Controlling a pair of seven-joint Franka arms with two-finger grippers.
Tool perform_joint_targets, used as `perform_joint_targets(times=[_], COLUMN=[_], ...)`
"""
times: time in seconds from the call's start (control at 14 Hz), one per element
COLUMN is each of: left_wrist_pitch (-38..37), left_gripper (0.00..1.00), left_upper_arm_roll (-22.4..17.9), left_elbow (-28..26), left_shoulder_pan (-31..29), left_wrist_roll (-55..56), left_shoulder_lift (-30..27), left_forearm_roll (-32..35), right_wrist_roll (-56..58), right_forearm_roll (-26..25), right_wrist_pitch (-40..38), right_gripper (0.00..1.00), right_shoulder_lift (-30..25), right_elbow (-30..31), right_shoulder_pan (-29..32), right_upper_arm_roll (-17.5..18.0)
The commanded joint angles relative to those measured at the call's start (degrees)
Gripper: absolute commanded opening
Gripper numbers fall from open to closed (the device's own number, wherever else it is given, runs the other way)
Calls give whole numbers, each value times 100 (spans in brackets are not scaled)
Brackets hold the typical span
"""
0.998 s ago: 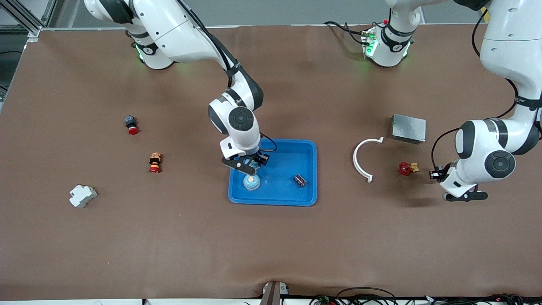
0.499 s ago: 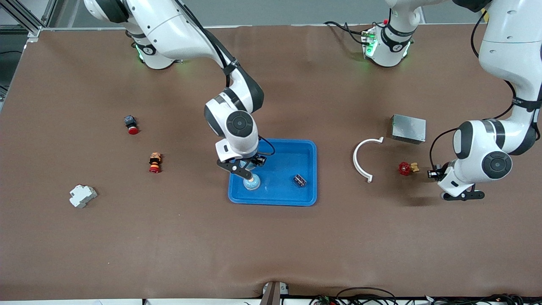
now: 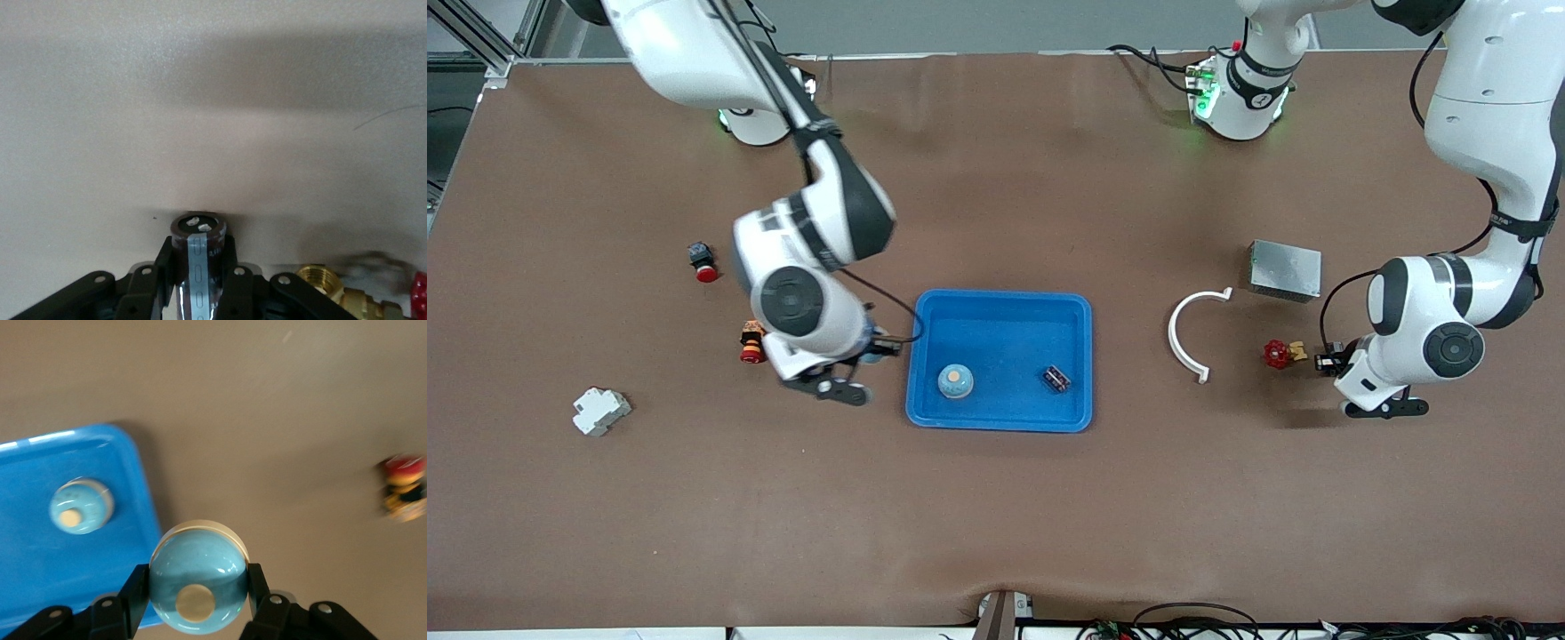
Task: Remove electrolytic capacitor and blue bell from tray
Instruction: 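Carry the bell toward the white block while the left gripper releases the capacitor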
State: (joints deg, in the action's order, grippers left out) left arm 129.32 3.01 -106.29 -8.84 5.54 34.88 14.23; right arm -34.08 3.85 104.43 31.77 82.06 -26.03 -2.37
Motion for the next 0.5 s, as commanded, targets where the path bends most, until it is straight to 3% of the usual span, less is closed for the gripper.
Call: perform_joint_targets(times=[0.0, 0.07, 0.14, 0.29, 0.43], left_wrist_pitch=[287, 287, 287, 200, -412], left_gripper=[13, 36, 73, 100, 100], left_upper_arm_roll=[42, 42, 42, 77, 165], left_elbow=[91, 108, 109, 74, 117], left_shoulder_pan=[-30, -22, -21, -39, -57], left_wrist_roll=[-106, -106, -115, -124, -124], left_shoulder_lift=[256, 265, 256, 99, -270], left_forearm_roll=[19, 19, 19, 10, -138], right_wrist_roll=[1049, 1426, 1769, 2376, 3140], right_forearm_roll=[-427, -524, -525, -534, -534], right_wrist_pitch=[16, 42, 60, 226, 603], right_gripper=[0, 0, 0, 0, 0], right_shoulder_lift=[-513, -601, -645, -724, -856], right_elbow=[555, 661, 740, 933, 1258], right_shoulder_pan=[492, 703, 931, 1309, 1687], right_upper_arm_roll=[79, 88, 88, 88, 88])
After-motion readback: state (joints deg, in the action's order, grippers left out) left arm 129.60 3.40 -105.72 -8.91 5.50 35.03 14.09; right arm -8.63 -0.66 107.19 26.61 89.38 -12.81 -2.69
